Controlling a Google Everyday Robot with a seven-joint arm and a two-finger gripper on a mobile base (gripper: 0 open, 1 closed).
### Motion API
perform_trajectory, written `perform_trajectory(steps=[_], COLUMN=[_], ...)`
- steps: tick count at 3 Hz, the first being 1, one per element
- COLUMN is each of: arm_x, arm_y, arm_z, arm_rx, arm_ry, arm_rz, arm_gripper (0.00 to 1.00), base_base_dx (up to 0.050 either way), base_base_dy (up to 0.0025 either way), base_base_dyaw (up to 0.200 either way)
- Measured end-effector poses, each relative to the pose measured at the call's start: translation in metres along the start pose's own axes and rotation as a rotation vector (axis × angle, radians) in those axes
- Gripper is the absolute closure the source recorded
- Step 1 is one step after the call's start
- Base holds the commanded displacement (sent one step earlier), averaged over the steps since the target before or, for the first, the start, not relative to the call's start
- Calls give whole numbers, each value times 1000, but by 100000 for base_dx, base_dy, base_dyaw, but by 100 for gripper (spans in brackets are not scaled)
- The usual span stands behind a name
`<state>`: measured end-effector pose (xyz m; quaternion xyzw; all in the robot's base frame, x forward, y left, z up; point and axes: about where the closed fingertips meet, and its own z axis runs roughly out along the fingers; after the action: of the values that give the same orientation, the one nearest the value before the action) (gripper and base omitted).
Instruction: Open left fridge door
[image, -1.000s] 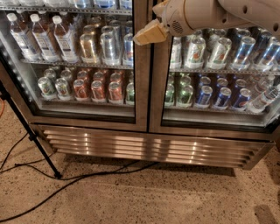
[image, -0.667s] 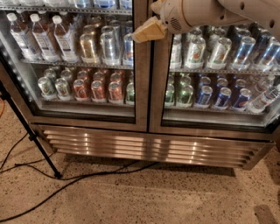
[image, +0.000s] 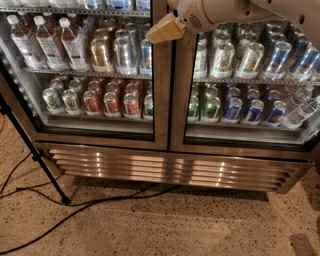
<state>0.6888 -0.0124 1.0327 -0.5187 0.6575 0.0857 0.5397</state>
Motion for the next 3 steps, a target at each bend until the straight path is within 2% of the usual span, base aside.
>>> perform_trajectory(steps=[1, 2, 3], arm_x=[0, -9, -9], arm_y=[0, 1, 1], arm_z=[0, 12, 14], arm_rx=[0, -23, -34], arm_ry=[0, -13, -20], arm_rz=[0, -10, -11], arm_gripper=[33, 35, 49], base_base_dx=[0, 0, 0], base_base_dy=[0, 0, 0], base_base_dyaw=[0, 0, 0])
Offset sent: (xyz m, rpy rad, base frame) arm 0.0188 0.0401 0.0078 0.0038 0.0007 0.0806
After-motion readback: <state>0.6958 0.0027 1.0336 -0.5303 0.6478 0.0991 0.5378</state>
